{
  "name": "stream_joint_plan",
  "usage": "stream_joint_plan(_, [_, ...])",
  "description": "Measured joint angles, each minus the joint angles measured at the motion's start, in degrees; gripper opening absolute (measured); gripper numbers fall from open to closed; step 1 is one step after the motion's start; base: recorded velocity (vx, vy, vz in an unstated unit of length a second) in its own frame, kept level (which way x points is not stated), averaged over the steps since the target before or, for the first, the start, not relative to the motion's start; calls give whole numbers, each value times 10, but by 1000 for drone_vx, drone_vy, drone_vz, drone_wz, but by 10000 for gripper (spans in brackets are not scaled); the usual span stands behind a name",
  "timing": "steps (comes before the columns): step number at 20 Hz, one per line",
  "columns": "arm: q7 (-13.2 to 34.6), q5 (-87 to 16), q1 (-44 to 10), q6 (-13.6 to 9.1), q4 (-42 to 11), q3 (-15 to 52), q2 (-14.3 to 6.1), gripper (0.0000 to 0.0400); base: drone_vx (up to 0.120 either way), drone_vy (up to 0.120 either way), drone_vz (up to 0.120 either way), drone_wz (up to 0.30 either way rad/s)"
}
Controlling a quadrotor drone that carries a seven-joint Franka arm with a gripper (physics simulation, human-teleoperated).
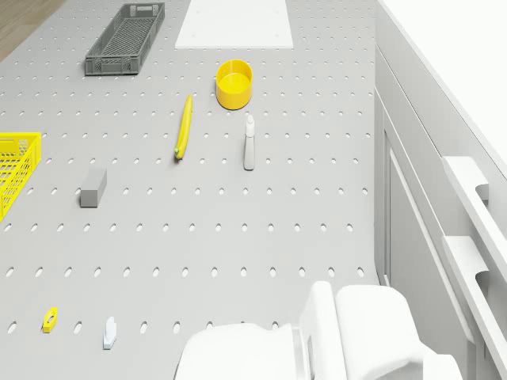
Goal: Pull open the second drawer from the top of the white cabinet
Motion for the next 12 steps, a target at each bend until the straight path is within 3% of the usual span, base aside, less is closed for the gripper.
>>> stream_joint_plan(12, [-25,55,4,16,13,35,42,300,0,0,0,0])
